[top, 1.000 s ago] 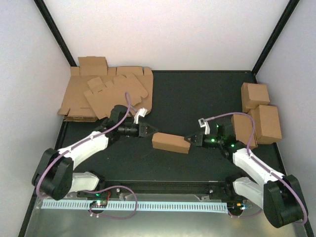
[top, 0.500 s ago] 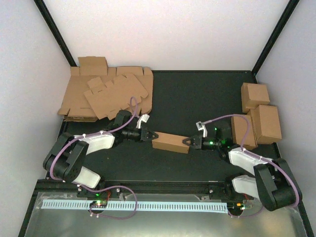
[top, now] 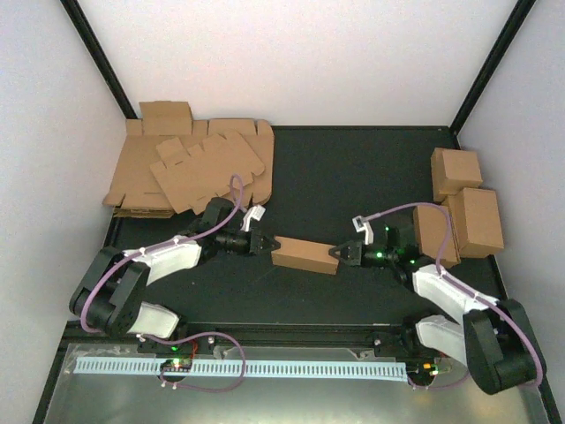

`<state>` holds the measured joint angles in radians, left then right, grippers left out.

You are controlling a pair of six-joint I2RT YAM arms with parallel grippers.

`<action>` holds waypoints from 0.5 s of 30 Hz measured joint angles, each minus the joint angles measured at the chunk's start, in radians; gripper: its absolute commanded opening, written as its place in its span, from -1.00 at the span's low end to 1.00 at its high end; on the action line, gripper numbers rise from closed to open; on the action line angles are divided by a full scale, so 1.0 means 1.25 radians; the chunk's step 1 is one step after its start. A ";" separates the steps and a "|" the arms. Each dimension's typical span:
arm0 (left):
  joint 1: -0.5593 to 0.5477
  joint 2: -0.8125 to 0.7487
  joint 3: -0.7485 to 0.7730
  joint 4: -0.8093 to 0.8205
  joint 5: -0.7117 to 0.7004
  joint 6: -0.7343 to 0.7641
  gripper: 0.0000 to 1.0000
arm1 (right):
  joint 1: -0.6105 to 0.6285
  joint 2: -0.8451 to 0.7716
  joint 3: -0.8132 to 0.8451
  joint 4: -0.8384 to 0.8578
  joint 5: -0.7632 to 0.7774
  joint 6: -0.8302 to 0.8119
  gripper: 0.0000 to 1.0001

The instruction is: Fold the paper box

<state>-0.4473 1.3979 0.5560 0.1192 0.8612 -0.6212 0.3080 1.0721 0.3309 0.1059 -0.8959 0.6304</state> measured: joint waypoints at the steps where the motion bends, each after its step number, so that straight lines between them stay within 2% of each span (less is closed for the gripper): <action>1: 0.000 0.000 0.001 0.000 0.000 0.001 -0.97 | 0.000 0.017 -0.002 0.006 0.000 -0.001 -0.96; 8: 0.001 -0.009 0.012 -0.034 -0.007 0.005 -0.96 | -0.004 0.101 -0.016 0.109 -0.030 -0.004 -0.96; 15: 0.001 -0.055 0.053 -0.095 -0.007 0.019 -0.95 | -0.004 0.092 -0.016 0.105 -0.024 -0.020 -0.97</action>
<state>-0.4461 1.3293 0.6220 0.0006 0.8520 -0.5976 0.3031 1.1866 0.3107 0.2371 -0.9257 0.6060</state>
